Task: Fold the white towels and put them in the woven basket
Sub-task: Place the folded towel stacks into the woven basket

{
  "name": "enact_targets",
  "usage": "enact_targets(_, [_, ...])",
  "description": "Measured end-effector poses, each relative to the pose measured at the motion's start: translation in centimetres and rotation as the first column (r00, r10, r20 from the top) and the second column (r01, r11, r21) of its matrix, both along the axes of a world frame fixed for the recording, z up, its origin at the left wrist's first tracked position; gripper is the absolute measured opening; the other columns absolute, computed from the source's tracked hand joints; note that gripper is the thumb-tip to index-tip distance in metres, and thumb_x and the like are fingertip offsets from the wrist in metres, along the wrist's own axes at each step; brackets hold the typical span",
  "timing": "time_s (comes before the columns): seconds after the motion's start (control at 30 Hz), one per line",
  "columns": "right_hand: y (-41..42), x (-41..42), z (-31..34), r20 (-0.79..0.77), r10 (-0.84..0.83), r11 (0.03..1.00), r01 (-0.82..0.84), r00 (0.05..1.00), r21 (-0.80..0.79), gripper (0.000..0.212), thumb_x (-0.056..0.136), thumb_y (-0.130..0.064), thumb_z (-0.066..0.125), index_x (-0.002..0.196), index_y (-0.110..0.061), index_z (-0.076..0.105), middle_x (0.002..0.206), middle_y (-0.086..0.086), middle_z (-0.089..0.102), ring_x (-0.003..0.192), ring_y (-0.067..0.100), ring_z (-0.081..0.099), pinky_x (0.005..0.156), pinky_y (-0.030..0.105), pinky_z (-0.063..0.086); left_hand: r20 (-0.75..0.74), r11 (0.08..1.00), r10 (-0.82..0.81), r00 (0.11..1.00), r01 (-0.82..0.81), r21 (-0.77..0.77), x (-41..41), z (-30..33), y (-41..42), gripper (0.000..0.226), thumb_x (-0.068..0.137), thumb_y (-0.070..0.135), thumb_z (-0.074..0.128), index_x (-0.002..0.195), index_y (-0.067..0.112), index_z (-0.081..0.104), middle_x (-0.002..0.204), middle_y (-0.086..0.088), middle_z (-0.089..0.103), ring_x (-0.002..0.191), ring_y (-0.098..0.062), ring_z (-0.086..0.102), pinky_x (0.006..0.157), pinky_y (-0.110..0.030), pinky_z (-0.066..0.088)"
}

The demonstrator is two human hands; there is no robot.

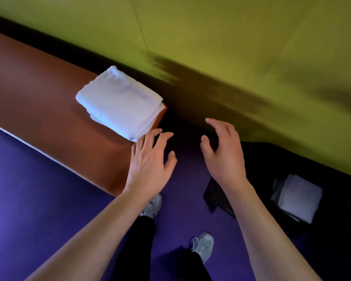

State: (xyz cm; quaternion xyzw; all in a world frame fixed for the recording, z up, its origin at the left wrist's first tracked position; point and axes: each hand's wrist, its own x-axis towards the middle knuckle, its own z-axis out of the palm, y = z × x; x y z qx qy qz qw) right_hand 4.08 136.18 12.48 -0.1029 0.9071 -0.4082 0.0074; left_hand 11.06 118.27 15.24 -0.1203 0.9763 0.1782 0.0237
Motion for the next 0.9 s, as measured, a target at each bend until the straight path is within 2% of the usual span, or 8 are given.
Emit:
enact_targets(0.13, [-6.2, -2.1, -1.2, 0.042, 0.083, 0.996, -0.084, 0.996, 0.031, 0.041, 0.1, -0.029, 0.057, 0.14, -0.025, 0.052, 0.136, -0.003, 0.054, 0.125, 0.014, 0.05, 0.104, 0.034, 0.046, 0.02, 0.996, 0.084, 0.996, -0.084, 0.009, -0.4, -1.3, -5.9, 0.044, 0.094, 0.033, 0.056, 0.137, 0.028, 0.052, 0.143, 0.0, 0.046, 0.13, -0.026, 0.043, 0.108, -0.043, 0.036])
enact_targets(0.37, [-15.8, -9.5, -4.5, 0.067, 0.272, 0.961, -0.275, 0.96, 0.043, 0.041, 0.093, -0.023, 0.059, 0.133, -0.026, 0.059, 0.13, -0.002, 0.059, 0.116, 0.022, 0.057, 0.101, 0.046, 0.045, 0.083, 0.971, 0.227, 0.97, -0.232, 0.057, -2.7, -5.3, -14.0, 0.051, 0.094, 0.031, 0.056, 0.143, 0.029, 0.044, 0.149, 0.001, 0.041, 0.131, -0.03, 0.042, 0.107, -0.045, 0.036])
enact_targets(0.53, [-21.8, -16.1, -5.7, -0.077, 0.443, 0.891, -0.43, 0.893, 0.144, 0.033, 0.089, -0.024, 0.059, 0.121, -0.024, 0.067, 0.122, -0.003, 0.069, 0.111, 0.025, 0.064, 0.097, 0.049, 0.047, 0.066, 0.948, 0.309, 0.949, -0.313, 0.065, -5.3, -7.1, -16.4, 0.049, 0.099, 0.032, 0.044, 0.148, 0.032, 0.036, 0.158, 0.007, 0.033, 0.135, -0.028, 0.037, 0.107, -0.046, 0.037])
enact_targets(0.63, [-24.4, -18.7, -7.0, -0.069, 0.527, 0.85, -0.527, 0.847, 0.026, 0.023, 0.088, -0.029, 0.064, 0.11, -0.03, 0.072, 0.115, -0.016, 0.073, 0.114, 0.017, 0.066, 0.101, 0.049, 0.047, 0.025, 0.915, 0.386, 0.922, -0.386, 0.118, -6.1, -7.8, -16.5, 0.044, 0.102, 0.028, 0.045, 0.146, 0.032, 0.039, 0.153, 0.012, 0.04, 0.131, -0.026, 0.036, 0.104, -0.048, 0.037])
enact_targets(0.7, [-25.6, -20.2, -8.0, 0.053, 0.592, 0.806, -0.592, 0.804, -0.011, 0.022, 0.086, -0.044, 0.064, 0.107, -0.038, 0.072, 0.118, -0.023, 0.071, 0.129, 0.016, 0.059, 0.113, 0.054, 0.037, 0.04, 0.85, 0.482, 0.875, -0.478, 0.221, -6.2, -8.9, -16.8, 0.043, 0.101, 0.024, 0.05, 0.143, 0.034, 0.042, 0.147, 0.017, 0.045, 0.131, -0.023, 0.033, 0.106, -0.047, 0.036])
enact_targets(0.77, [-25.9, -21.2, -8.7, 0.216, 0.641, 0.728, -0.672, 0.737, 0.133, 0.031, 0.081, -0.058, 0.061, 0.109, -0.049, 0.07, 0.132, -0.028, 0.062, 0.144, 0.016, 0.042, 0.119, 0.061, 0.016, 0.052, 0.794, 0.541, 0.839, -0.53, 0.297, -6.1, -10.4, -17.4, 0.045, 0.1, 0.023, 0.052, 0.143, 0.035, 0.043, 0.147, 0.021, 0.044, 0.136, -0.021, 0.032, 0.112, -0.041, 0.032])
enact_targets(0.83, [-25.7, -21.7, -9.1, 0.323, 0.667, 0.61, -0.741, 0.672, 0.282, 0.051, 0.076, -0.073, 0.053, 0.124, -0.059, 0.06, 0.148, -0.031, 0.046, 0.152, 0.015, 0.024, 0.12, 0.061, 0.002, 0.02, 0.82, 0.509, 0.861, -0.492, 0.291, -6.1, -11.9, -18.1, 0.047, 0.102, 0.027, 0.049, 0.147, 0.034, 0.041, 0.155, 0.022, 0.035, 0.145, -0.019, 0.028, 0.118, -0.026, 0.016])
enact_targets(0.9, [-25.6, -22.0, -9.6, 0.369, 0.687, 0.511, -0.777, 0.626, 0.367, 0.066, 0.075, -0.086, 0.042, 0.138, -0.067, 0.04, 0.161, -0.029, 0.024, 0.156, 0.015, 0.01, 0.121, 0.06, -0.002, 0.047, 0.835, 0.47, 0.882, -0.461, 0.3, -6.8, -13.2, -18.8, 0.049, 0.104, 0.033, 0.039, 0.153, 0.036, 0.034, 0.163, 0.022, 0.02, 0.153, -0.019, 0.019, 0.117, -0.022, 0.003])
